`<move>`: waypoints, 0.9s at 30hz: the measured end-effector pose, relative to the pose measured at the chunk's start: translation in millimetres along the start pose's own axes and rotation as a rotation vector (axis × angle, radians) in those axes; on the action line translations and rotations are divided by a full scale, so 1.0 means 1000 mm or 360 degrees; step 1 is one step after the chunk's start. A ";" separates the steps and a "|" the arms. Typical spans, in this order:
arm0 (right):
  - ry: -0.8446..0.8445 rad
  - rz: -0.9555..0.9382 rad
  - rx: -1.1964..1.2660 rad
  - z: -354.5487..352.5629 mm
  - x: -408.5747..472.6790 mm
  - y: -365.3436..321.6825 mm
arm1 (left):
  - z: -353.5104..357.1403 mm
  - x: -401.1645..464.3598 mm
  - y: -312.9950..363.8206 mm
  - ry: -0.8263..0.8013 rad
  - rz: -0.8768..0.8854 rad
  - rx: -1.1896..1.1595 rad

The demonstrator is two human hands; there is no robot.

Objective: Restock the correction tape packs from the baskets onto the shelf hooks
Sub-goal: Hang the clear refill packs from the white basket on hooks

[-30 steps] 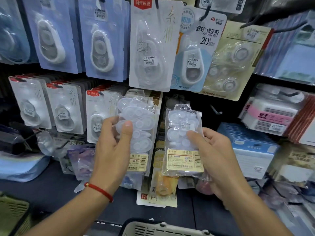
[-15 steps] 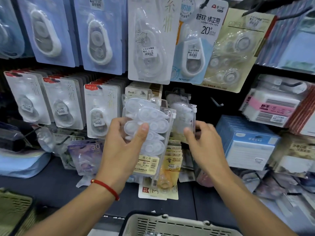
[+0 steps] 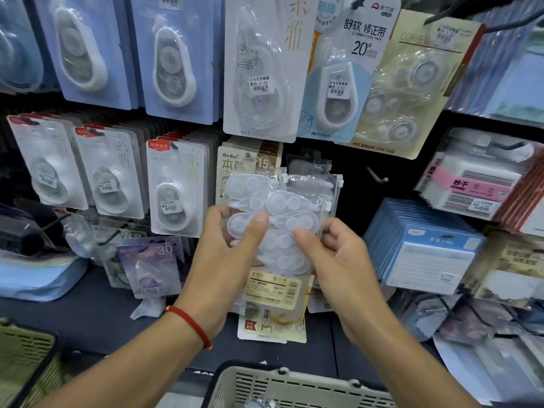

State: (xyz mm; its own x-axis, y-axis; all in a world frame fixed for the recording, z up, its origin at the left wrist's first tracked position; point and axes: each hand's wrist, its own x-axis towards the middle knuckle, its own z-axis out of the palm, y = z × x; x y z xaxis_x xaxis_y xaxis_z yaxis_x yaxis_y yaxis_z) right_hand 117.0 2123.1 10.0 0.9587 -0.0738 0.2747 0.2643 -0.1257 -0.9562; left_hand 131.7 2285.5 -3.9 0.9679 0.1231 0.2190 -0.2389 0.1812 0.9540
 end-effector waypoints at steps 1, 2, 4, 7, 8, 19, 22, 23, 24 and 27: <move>0.0040 -0.0001 0.0049 -0.002 0.001 -0.002 | -0.002 0.001 0.000 0.0039 0.0009 0.0058; 0.0098 0.0003 0.0089 -0.004 0.002 -0.004 | -0.005 0.004 0.000 0.0087 0.0027 0.0123; 0.0199 0.0027 0.0127 -0.011 0.008 -0.010 | -0.010 0.007 0.001 0.0154 0.0072 0.0229; 0.0265 0.0061 0.0144 -0.019 0.016 -0.020 | -0.013 0.010 0.004 0.0184 0.0143 0.0322; 0.0266 0.0075 0.0136 -0.020 0.019 -0.024 | -0.014 0.010 0.005 0.0183 0.0162 0.0341; 0.0157 0.0257 0.0285 -0.026 0.031 -0.025 | -0.017 0.009 0.010 0.0276 0.0219 0.0330; 0.0243 0.0214 -0.0107 -0.026 0.041 -0.013 | -0.016 0.008 0.011 0.0254 0.0241 0.0315; 0.0249 0.0189 -0.0340 -0.028 0.044 -0.009 | -0.015 0.006 0.011 0.0232 0.0255 0.0320; 0.0255 0.0164 -0.0596 -0.030 0.047 -0.006 | -0.014 0.004 0.012 0.0202 0.0269 0.0330; 0.0393 0.0015 -0.0862 -0.032 0.042 -0.003 | -0.011 0.000 0.009 0.0065 0.0282 0.0335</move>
State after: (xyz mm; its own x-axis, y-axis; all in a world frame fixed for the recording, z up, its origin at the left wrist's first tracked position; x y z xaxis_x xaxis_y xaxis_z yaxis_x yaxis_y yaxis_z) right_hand 152.9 2088.8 27.7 0.8907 -0.2971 0.3441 0.1026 -0.6061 -0.7888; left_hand 129.2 2297.7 2.6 0.9075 0.1746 0.3821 -0.3788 -0.0532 0.9240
